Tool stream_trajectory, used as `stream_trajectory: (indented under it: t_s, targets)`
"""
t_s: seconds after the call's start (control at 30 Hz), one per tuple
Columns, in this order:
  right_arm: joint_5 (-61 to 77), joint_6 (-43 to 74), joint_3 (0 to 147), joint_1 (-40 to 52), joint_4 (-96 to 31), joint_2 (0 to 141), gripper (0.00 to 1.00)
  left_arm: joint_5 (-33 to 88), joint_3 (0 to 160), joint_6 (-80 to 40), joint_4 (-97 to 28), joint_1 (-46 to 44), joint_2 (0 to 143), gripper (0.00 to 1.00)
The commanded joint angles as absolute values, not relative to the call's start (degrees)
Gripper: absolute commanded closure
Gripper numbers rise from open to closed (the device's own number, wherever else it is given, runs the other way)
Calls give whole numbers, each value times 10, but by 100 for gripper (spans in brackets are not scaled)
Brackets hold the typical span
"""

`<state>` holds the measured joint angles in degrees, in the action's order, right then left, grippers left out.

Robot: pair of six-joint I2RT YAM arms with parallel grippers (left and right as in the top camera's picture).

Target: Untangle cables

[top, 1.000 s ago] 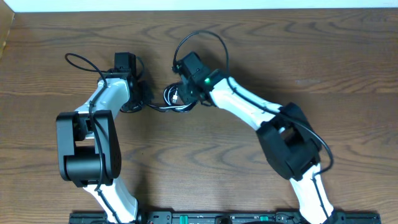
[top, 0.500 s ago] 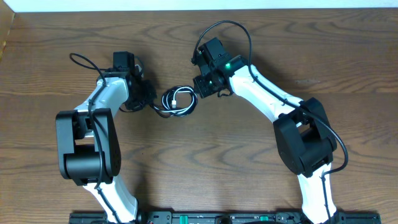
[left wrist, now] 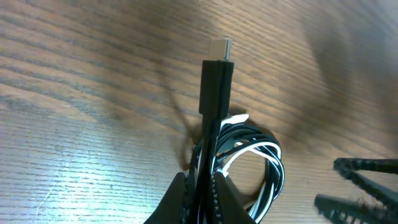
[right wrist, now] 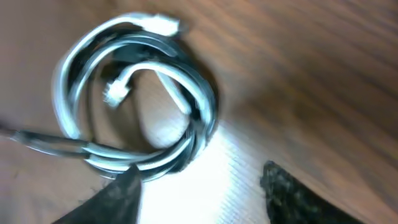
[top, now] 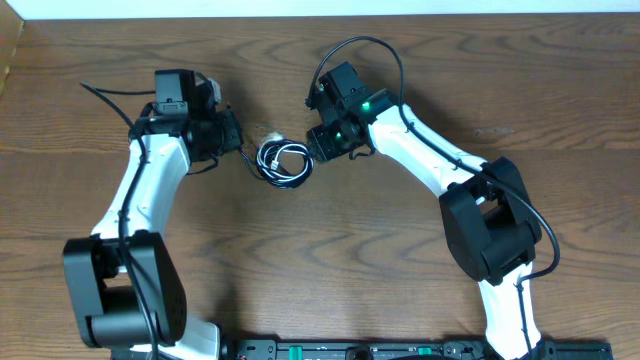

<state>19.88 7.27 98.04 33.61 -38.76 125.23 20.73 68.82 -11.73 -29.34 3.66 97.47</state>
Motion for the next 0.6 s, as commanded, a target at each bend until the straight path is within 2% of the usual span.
stream_trajectory:
  t_s: [0.0, 0.13, 0.37, 0.47, 0.57]
  targets:
    - [317, -25, 982, 338, -388, 1260, 34, 214, 690, -107, -294, 39, 972, 93]
    - [373, -65, 982, 339, -384, 1260, 27, 211, 690, -108, -292, 40, 973, 93]
    - [372, -95, 981, 356, -369, 1261, 25, 199, 689, -156, -284, 40, 973, 93]
    - [360, -110, 981, 375, -352, 1265, 26, 199, 689, -158, -284, 40, 973, 93]
    - [301, -110, 980, 393, -329, 1272, 31, 199, 689, -181, -283, 41, 973, 92]
